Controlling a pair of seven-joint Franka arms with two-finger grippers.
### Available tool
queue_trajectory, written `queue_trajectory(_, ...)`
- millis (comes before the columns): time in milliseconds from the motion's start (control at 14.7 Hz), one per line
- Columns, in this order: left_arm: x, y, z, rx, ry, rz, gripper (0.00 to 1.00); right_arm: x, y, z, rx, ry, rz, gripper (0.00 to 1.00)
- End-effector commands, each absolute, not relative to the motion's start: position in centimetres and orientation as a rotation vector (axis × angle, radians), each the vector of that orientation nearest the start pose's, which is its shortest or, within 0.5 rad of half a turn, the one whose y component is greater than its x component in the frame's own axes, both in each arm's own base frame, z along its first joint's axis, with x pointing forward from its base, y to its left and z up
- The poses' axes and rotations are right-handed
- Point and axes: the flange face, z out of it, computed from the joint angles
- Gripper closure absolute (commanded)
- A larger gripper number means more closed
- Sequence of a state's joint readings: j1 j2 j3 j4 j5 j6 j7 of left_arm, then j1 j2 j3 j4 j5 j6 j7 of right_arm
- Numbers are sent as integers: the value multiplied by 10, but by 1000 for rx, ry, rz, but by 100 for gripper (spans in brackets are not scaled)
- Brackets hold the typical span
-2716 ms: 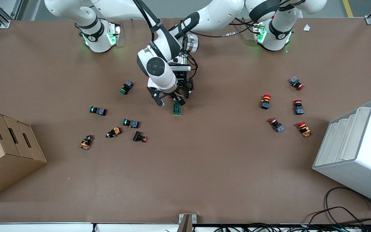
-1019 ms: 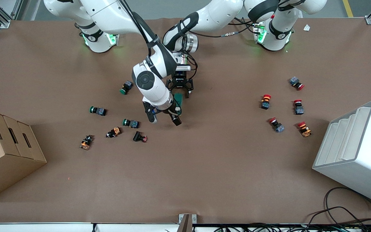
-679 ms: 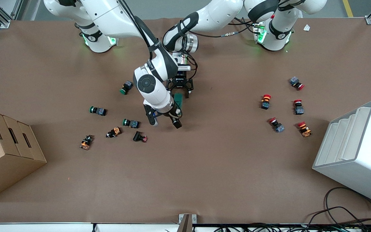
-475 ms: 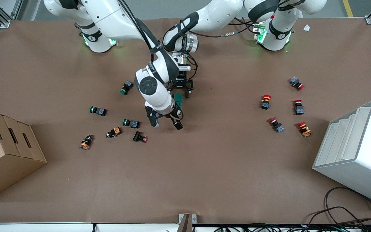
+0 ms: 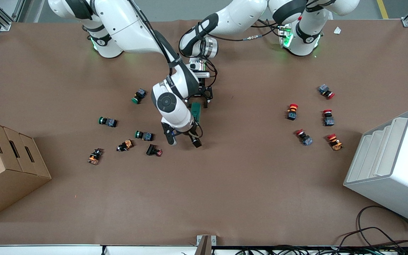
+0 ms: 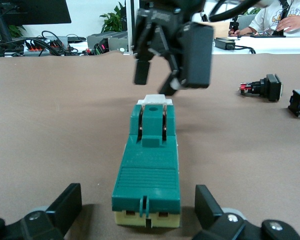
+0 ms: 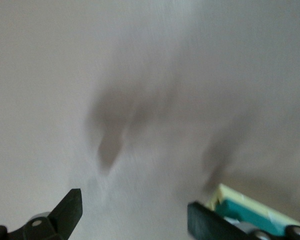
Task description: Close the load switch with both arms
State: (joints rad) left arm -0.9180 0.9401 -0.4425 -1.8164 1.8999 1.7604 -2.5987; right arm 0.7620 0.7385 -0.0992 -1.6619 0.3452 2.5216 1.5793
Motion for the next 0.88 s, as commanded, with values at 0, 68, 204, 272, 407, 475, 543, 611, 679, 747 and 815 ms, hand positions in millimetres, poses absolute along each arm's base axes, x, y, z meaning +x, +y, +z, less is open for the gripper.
queue_trajectory(0, 214, -572, 46, -2628, 7, -1788, 0, 587, 380, 222, -2586, 1548, 171, 0)
queue_trajectory(68, 216, -573, 48, -2627, 4, -1791, 0, 602, 355, 243, -2622, 1485, 191, 0)
queue_trajectory(204, 223, -577, 58, -2620, -8, -1804, 0, 628, 303, 270, -2662, 1361, 176, 0)
queue_trajectory(272, 230, -580, 66, -2617, -30, -1819, 0, 639, 277, 284, -2688, 1286, 164, 0)
queue_trajectory(407, 244, -588, 79, -2596, -65, -1794, 0, 652, 225, 313, -2811, 1033, 129, 0)
queue_trajectory(475, 258, -597, 93, -2582, -107, -1763, 0, 656, 200, 332, -2857, 942, 115, 0)
queue_trajectory(543, 269, -605, 107, -2583, -165, -1705, 0, 657, 176, 350, -2888, 871, 122, 0)
queue_trajectory(611, 278, -614, 123, -2582, -207, -1662, 0, 657, 152, 369, -2916, 783, 124, 0)
queue_trajectory(679, 284, -617, 135, -2585, -214, -1613, 0, 656, 130, 384, -2947, 698, 133, 0)
queue_trajectory(747, 293, -618, 147, -2597, -221, -1573, 0, 653, 107, 398, -2987, 604, 147, 0)
queue_trajectory(815, 303, -618, 162, -2619, -226, -1546, 0, 648, 86, 417, -3019, 522, 151, 0)
